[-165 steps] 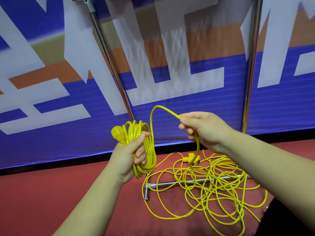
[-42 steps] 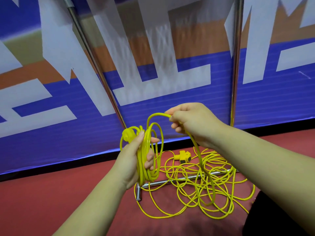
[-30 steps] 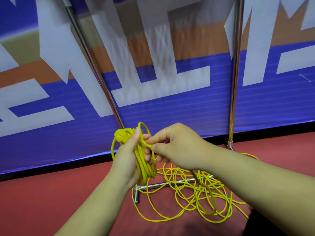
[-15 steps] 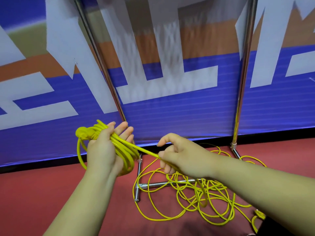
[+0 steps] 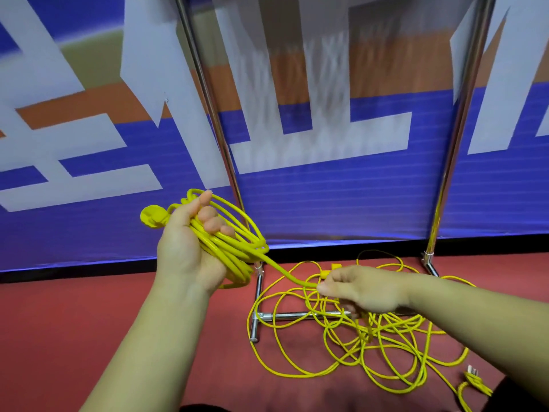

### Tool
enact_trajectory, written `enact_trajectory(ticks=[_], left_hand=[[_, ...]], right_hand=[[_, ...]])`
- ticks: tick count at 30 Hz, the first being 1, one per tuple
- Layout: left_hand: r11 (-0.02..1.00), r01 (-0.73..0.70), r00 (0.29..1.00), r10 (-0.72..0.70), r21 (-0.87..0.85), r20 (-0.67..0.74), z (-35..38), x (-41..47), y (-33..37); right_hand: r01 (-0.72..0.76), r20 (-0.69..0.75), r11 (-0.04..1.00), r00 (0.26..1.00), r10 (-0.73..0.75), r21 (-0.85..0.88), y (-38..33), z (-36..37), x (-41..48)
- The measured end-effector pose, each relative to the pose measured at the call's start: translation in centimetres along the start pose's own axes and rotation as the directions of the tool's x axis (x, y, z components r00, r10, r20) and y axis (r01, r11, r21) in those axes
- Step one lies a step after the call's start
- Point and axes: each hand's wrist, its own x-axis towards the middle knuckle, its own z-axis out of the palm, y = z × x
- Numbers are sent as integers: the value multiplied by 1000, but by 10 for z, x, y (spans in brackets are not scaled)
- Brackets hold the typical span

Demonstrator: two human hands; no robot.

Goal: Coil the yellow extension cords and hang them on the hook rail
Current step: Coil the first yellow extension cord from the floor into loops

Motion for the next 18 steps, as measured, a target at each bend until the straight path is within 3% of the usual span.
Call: enact_trajectory(ticks=[3,9,15,18], left_hand=[[998,50,999,-50,26,20,-4,-5,0],[993,58,995,-67,105,80,-12,-13,0],[963,-1,976,-58,270,209,-19,-23,5],[919,-22,957,-94,393,273,-18,-29,-3]], right_hand=[[-34,-173,998,984,44,58,2,-8,5],[33,-315,972,948,43,232,-14,-15,8],[190,-475,909,880,11,372,-38,-45,-4],[276,-580,894,814,-24,352,-50,-53,-14]])
